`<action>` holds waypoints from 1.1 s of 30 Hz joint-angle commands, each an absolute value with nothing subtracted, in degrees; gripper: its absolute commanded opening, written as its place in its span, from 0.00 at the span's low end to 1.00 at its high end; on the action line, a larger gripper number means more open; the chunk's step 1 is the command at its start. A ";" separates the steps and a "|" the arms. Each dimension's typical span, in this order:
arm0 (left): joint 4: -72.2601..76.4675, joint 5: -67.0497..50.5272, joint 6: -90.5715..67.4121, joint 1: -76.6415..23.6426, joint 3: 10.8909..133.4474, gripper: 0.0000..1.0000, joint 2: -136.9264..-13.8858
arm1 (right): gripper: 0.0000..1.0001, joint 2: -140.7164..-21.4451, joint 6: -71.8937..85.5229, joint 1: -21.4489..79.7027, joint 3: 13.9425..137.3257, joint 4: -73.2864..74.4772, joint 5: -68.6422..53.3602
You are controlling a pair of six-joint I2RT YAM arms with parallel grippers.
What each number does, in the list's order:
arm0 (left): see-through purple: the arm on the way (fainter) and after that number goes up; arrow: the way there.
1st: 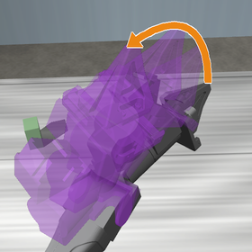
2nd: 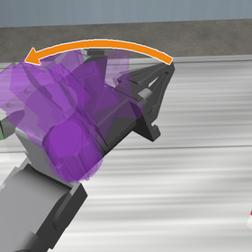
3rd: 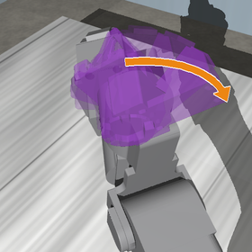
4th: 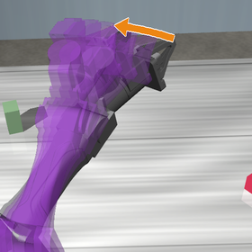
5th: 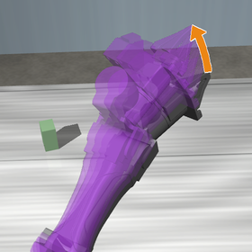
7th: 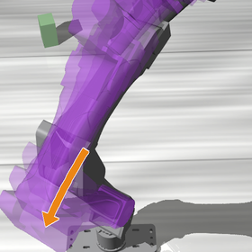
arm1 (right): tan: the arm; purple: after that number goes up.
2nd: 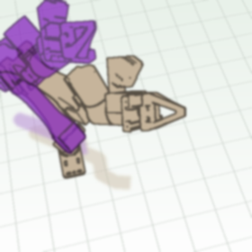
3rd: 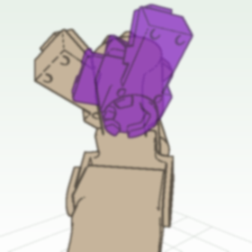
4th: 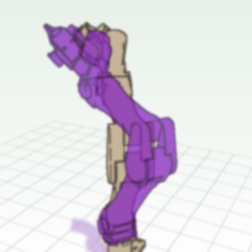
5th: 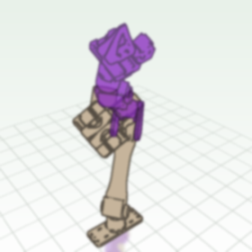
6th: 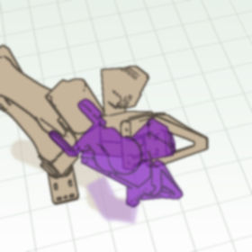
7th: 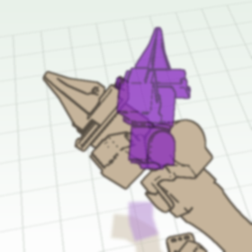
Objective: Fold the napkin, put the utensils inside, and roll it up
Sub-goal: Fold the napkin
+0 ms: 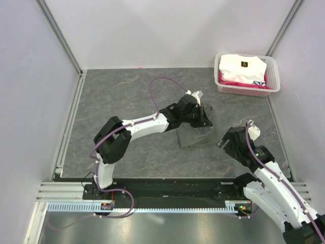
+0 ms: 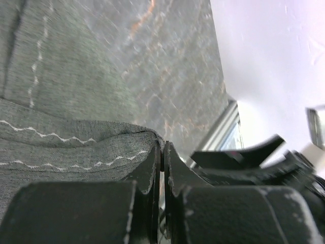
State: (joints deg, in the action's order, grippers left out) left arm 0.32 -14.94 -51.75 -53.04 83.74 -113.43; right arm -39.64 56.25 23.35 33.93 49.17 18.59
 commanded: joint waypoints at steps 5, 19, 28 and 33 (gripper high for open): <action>2.46 -5.28 -48.08 -53.44 82.62 0.02 -106.36 | 0.84 -37.88 55.11 23.12 34.37 48.79 17.23; -11.14 13.16 -46.05 -47.64 51.00 0.02 -64.83 | 0.82 -54.57 49.13 23.38 34.89 27.70 3.26; -25.29 19.85 -56.59 -46.41 32.09 0.02 -43.43 | 0.82 -63.89 47.46 26.19 36.91 21.27 0.88; -32.95 24.77 -59.67 -46.41 28.57 0.02 -35.35 | 0.82 -66.35 46.67 26.80 37.88 20.22 0.35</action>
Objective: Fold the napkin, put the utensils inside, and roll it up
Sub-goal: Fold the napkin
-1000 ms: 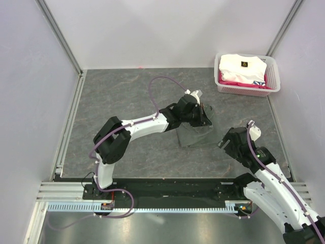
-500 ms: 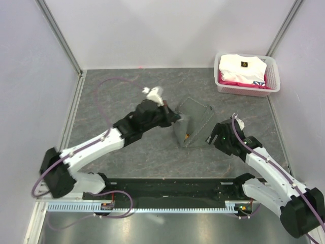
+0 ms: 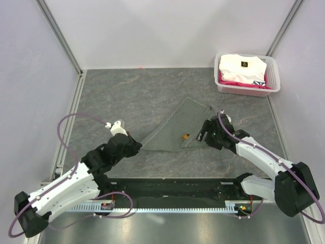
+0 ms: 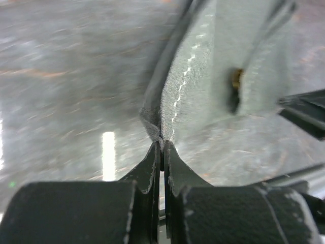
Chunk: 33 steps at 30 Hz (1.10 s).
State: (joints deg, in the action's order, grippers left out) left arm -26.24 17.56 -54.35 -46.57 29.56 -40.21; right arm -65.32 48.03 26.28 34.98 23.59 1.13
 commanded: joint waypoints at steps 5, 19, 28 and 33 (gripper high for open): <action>-34.28 26.01 -60.64 -46.32 26.37 0.02 -32.96 | 0.82 -66.97 46.76 27.25 37.88 19.86 0.26; -17.16 15.56 -47.03 -46.49 37.25 0.02 -52.63 | 0.83 -62.14 47.72 27.25 35.34 22.67 3.78; -8.18 5.02 -44.12 -47.81 53.94 0.02 -69.07 | 0.83 -59.59 49.12 27.25 34.63 27.14 9.13; -3.96 0.18 -42.89 -50.18 59.41 0.02 -77.41 | 0.83 -56.70 50.10 26.72 34.46 33.04 15.99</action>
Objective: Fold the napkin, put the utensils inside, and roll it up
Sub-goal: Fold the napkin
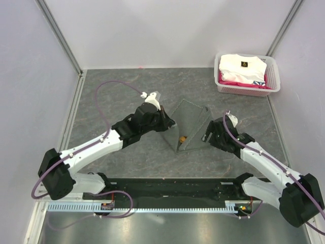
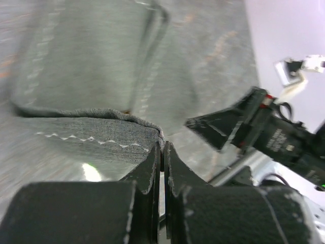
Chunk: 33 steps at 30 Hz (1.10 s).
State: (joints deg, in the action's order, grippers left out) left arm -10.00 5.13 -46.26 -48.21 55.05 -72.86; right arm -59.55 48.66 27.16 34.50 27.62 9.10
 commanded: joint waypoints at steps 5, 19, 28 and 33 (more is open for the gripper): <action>-1.76 -5.09 -41.14 -52.99 65.30 0.02 -82.87 | 0.84 -52.74 50.80 25.84 32.26 33.84 16.79; 1.93 -8.43 -42.19 -56.25 72.68 0.02 -92.02 | 0.85 -49.75 51.24 24.44 30.50 36.12 17.58; 2.20 -10.19 -42.10 -56.69 78.39 0.02 -102.21 | 0.85 -46.32 51.94 23.82 30.06 38.67 18.54; 2.20 -10.55 -42.19 -57.13 81.29 0.02 -106.43 | 0.85 -44.65 52.38 23.91 29.88 40.25 18.63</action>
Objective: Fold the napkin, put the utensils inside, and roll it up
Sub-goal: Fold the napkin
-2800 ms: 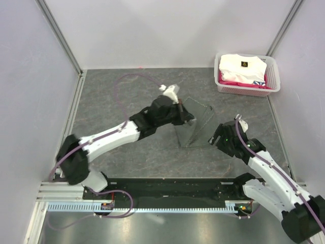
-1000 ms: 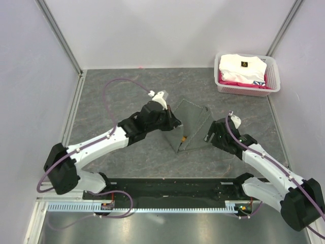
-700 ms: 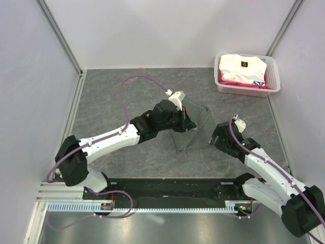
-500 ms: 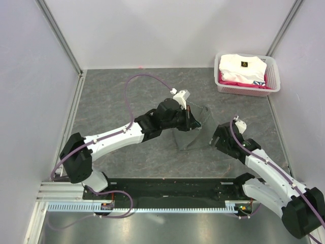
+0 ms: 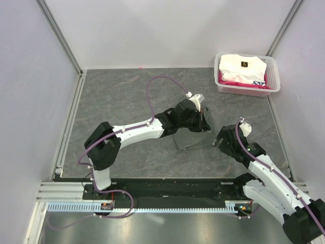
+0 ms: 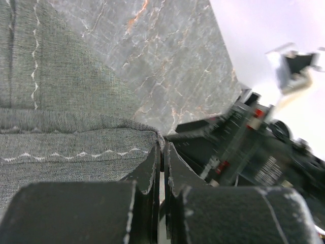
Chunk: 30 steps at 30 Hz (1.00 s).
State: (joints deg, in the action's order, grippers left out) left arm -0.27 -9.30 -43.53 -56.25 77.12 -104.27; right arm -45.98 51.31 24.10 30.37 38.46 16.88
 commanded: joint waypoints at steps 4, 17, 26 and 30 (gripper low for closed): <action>2.11 -9.85 -42.28 -57.65 82.88 0.02 -110.03 | 0.85 -44.12 52.56 23.82 29.79 40.78 18.11; 0.97 -9.57 -43.06 -58.01 87.09 0.04 -117.33 | 0.87 -42.28 52.73 23.82 30.58 42.18 14.94; -5.09 -9.14 -42.54 -56.08 100.08 0.79 -117.25 | 0.93 -45.07 51.51 23.03 37.52 43.07 17.40; -8.60 -7.92 -43.07 -52.48 100.81 0.90 -113.39 | 0.95 -49.03 48.61 20.22 38.76 39.65 15.13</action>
State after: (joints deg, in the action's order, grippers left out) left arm -5.54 -9.19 -43.38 -55.75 98.06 -118.91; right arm -45.41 51.64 22.26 35.97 43.31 16.14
